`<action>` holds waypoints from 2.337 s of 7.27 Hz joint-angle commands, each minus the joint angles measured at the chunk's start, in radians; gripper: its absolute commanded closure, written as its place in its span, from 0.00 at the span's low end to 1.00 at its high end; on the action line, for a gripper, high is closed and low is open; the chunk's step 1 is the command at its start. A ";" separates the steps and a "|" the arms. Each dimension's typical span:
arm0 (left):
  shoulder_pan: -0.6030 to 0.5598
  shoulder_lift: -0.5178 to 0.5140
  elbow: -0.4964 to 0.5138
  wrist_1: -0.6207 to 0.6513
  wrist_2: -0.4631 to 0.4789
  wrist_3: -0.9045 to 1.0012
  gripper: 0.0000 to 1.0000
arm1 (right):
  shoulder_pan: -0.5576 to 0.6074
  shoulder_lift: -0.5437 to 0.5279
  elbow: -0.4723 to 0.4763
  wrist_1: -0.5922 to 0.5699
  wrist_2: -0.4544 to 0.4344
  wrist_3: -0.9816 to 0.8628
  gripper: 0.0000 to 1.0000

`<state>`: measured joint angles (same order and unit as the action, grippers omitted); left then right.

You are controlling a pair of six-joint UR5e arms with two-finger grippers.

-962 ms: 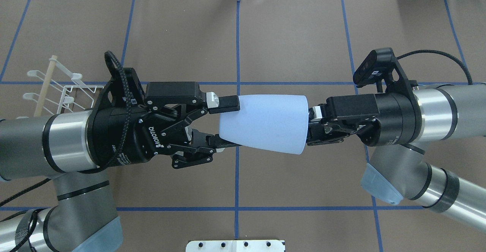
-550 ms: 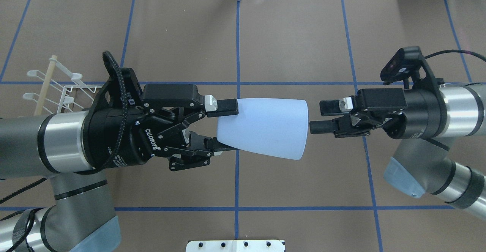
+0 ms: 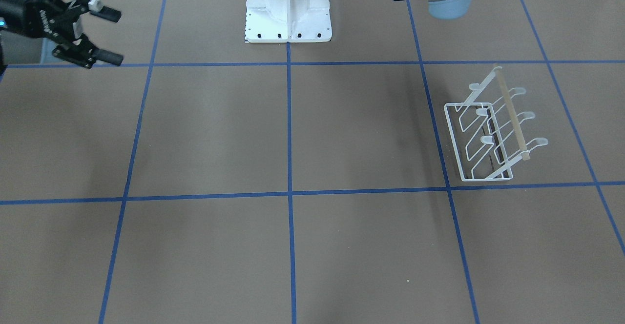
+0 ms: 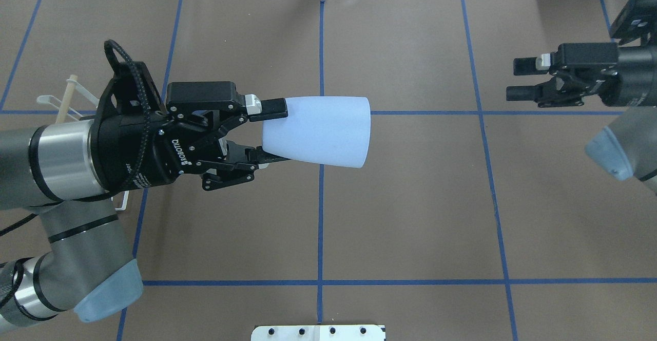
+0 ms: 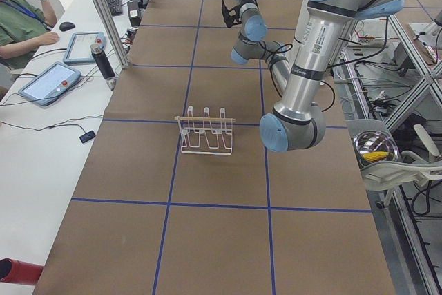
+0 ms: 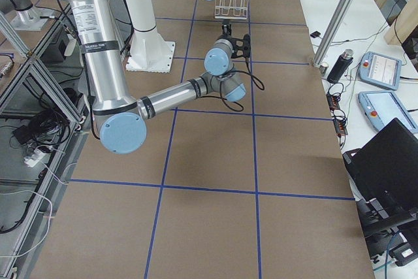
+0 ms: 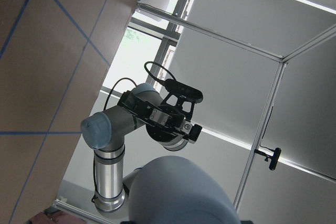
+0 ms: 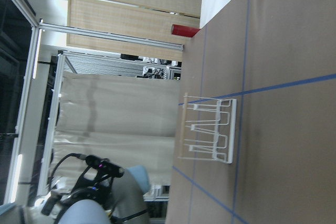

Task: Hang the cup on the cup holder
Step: 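Open the right gripper and withdraw it while the left holds the cup, then carry the cup with the left gripper above the wire rack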

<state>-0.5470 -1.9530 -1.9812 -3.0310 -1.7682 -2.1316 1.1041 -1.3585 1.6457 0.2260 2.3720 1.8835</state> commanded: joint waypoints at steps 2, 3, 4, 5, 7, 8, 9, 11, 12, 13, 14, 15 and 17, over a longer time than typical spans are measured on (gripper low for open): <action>-0.100 0.039 -0.010 0.250 0.001 0.246 1.00 | 0.236 0.015 -0.107 -0.495 0.069 -0.530 0.00; -0.141 0.040 -0.027 0.364 0.000 0.331 1.00 | 0.302 0.013 -0.106 -0.701 0.037 -0.726 0.00; -0.168 0.040 -0.065 0.502 0.000 0.407 1.00 | 0.324 0.013 -0.103 -0.879 -0.073 -0.914 0.00; -0.194 0.039 -0.112 0.644 0.000 0.480 1.00 | 0.323 0.018 -0.103 -1.021 -0.214 -1.093 0.00; -0.272 0.037 -0.227 0.969 -0.005 0.667 1.00 | 0.332 0.019 -0.104 -1.295 -0.339 -1.524 0.00; -0.306 0.039 -0.279 1.133 -0.007 0.782 1.00 | 0.341 0.019 -0.106 -1.409 -0.332 -1.623 0.00; -0.347 0.032 -0.315 1.313 -0.010 0.900 1.00 | 0.341 0.019 -0.104 -1.527 -0.327 -1.656 0.00; -0.434 0.040 -0.321 1.528 -0.130 1.094 1.00 | 0.339 0.065 -0.096 -1.800 -0.277 -1.768 0.00; -0.438 0.046 -0.320 1.648 -0.143 1.186 1.00 | 0.339 0.099 -0.090 -1.950 -0.264 -1.825 0.00; -0.436 0.045 -0.311 1.772 -0.146 1.269 1.00 | 0.338 0.122 -0.078 -2.067 -0.263 -1.848 0.00; -0.435 0.036 -0.279 1.831 -0.155 1.286 1.00 | 0.336 0.121 -0.039 -2.146 -0.260 -1.848 0.00; -0.441 0.032 -0.204 1.822 -0.260 1.288 1.00 | 0.336 0.111 -0.023 -2.180 -0.225 -1.848 0.00; -0.471 -0.025 -0.100 1.818 -0.286 1.288 1.00 | 0.335 0.101 -0.027 -2.180 -0.204 -1.848 0.00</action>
<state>-0.9999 -1.9412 -2.1525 -1.2140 -2.0310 -0.8462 1.4400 -1.2503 1.6189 -1.9453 2.1558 0.0359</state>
